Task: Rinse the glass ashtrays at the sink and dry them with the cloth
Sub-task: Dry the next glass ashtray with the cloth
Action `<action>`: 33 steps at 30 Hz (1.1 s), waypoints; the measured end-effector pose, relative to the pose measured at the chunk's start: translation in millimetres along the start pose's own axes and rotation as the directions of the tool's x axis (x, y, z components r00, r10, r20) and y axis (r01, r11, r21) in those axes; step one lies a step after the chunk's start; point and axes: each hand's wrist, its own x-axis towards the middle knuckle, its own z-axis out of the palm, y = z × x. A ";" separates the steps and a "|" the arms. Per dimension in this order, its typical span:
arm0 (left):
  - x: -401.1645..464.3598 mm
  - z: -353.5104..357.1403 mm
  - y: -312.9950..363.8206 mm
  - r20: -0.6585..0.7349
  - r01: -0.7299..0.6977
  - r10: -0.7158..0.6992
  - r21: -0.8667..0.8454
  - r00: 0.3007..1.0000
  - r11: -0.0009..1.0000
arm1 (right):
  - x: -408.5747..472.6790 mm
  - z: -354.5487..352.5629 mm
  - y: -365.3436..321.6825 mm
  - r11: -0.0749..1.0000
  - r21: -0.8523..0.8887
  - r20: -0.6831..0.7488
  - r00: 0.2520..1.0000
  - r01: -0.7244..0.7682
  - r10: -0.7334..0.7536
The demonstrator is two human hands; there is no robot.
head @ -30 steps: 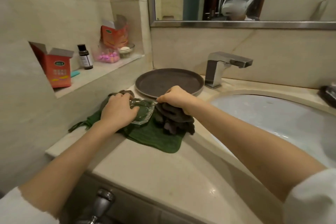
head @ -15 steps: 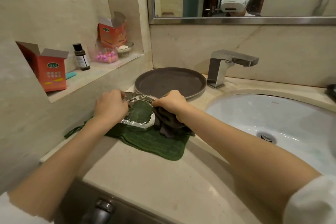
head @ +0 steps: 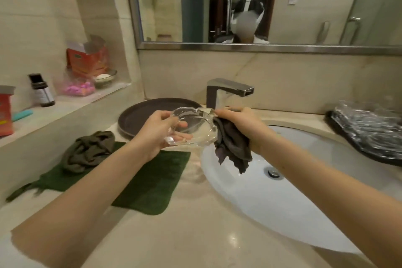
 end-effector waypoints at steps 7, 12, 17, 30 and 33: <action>2.3 74.6 2.6 0.132 -0.161 0.159 0.002 0.978 0.987 | -18.5 -73.9 16.2 0.994 0.041 0.097 0.990 -0.103 0.098; 13.8 118.4 -9.4 0.323 0.014 0.018 -0.098 0.946 0.995 | -19.6 -110.5 35.8 0.999 0.048 -0.221 0.975 -0.025 0.035; 15.9 142.1 -27.3 0.457 0.206 -0.074 -0.246 0.886 0.947 | -14.6 -132.1 51.5 0.998 -0.041 -0.462 0.884 0.057 -0.069; 25.8 149.8 -56.1 0.421 0.035 0.060 -0.215 0.905 0.976 | -21.9 -77.4 85.1 0.189 -0.843 0.209 0.631 0.503 -0.747; 23.1 152.6 -57.4 0.401 0.075 0.044 -0.276 0.915 0.958 | -16.7 -81.4 87.7 0.062 -0.880 0.276 0.614 0.470 -0.739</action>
